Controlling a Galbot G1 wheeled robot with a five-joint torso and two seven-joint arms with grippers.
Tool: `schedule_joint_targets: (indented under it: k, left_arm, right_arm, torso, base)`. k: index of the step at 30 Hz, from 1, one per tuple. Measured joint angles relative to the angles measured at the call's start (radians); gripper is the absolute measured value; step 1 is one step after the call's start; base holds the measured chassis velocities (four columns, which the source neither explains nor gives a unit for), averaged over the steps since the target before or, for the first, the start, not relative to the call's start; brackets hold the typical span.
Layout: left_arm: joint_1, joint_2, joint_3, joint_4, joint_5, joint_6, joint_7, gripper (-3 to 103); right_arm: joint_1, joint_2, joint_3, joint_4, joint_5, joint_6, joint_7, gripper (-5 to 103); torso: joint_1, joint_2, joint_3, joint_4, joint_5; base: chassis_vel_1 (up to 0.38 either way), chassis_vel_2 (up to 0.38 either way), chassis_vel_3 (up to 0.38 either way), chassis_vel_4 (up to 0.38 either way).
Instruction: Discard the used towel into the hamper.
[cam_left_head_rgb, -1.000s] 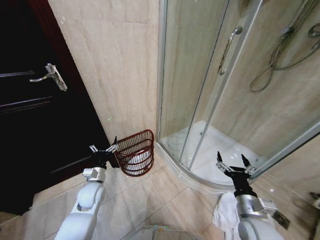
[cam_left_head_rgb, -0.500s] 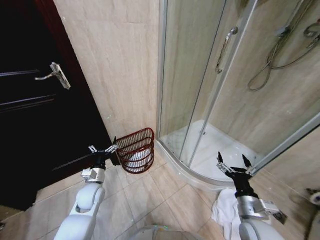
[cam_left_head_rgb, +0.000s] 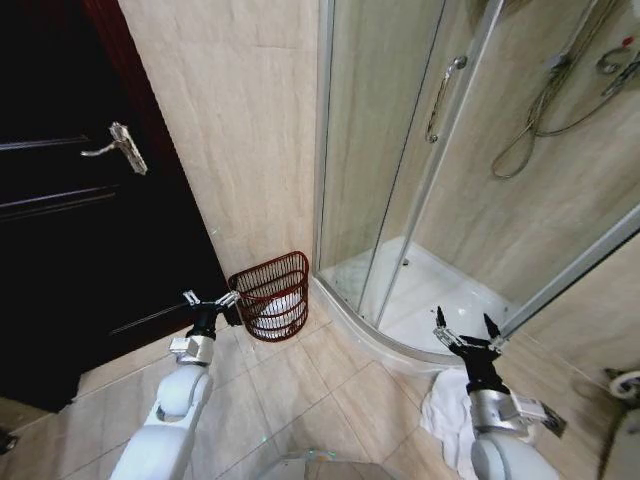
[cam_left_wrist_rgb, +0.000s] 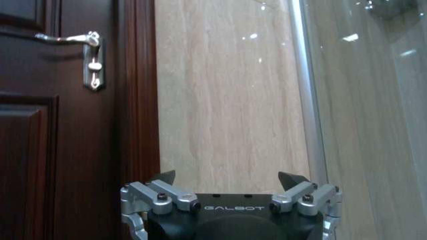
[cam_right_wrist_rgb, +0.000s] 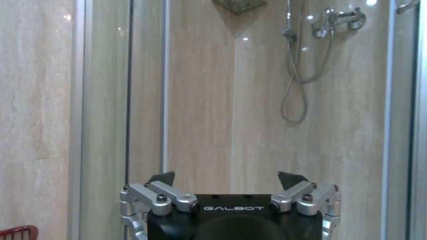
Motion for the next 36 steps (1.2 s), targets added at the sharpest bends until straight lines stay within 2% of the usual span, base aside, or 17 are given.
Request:
schedule_joint_targets:
  k: [5, 9, 12, 16, 19, 22, 29, 36]
  left_arm:
    - [0.018, 0.005, 0.001, 0.010, 0.016, -0.015, 0.000, 100]
    - [0.035, 0.005, -0.006, 0.009, 0.046, -0.017, 0.028, 100]
    - [0.002, -0.030, 0.029, 0.033, 0.095, -0.018, 0.026, 100]
    - [-0.018, -0.089, 0.071, -0.006, 0.152, 0.037, 0.022, 100]
    - [0.004, -0.159, 0.123, -0.049, 0.168, 0.062, -0.009, 100]
    - [0.028, -0.183, 0.133, -0.078, 0.173, 0.070, -0.023, 100]
    - [0.035, -0.159, 0.108, -0.088, 0.150, 0.054, -0.035, 100]
    - [0.016, -0.125, 0.071, -0.059, 0.119, 0.043, -0.061, 100]
  right_arm:
    - [-0.001, 0.008, 0.000, -0.018, -0.009, 0.020, -0.017, 100]
    - [0.052, 0.009, 0.011, -0.044, -0.003, -0.002, -0.026, 100]
    - [0.077, 0.010, 0.016, -0.075, -0.001, -0.005, -0.005, 100]
    - [0.052, 0.009, 0.036, -0.106, 0.020, 0.028, 0.017, 100]
    - [0.007, -0.031, 0.053, -0.104, 0.074, 0.032, 0.024, 100]
    - [-0.005, -0.066, 0.058, -0.092, 0.101, 0.029, 0.027, 100]
    - [0.051, -0.145, 0.041, -0.066, 0.163, -0.045, 0.044, 100]
    - [0.105, -0.152, 0.029, -0.055, 0.155, -0.103, 0.044, 100]
  torso:
    - [0.000, 0.000, 0.000, 0.0001, -0.0002]
    - [0.000, 0.000, 0.000, 0.0007, 0.0004]
    - [0.000, 0.000, 0.000, 0.0005, -0.0003]
    - [0.000, 0.000, 0.000, -0.0004, 0.0006]
    - [0.000, 0.000, 0.000, -0.0002, 0.0002]
    - [0.000, 0.000, 0.000, 0.0002, 0.0004]
    - [0.000, 0.000, 0.000, 0.0003, 0.0004]
    - [0.000, 0.000, 0.000, 0.0004, 0.0003]
  base:
    - [0.000, 0.000, 0.000, 0.000]
    - [0.000, 0.000, 0.000, 0.000]
    - [0.000, 0.000, 0.000, 0.000]
    - [0.000, 0.000, 0.000, 0.000]
    - [0.000, 0.000, 0.000, 0.000]
    - [0.000, 0.000, 0.000, 0.000]
    - [0.000, 0.000, 0.000, 0.000]
    - [0.000, 0.000, 0.000, 0.000]
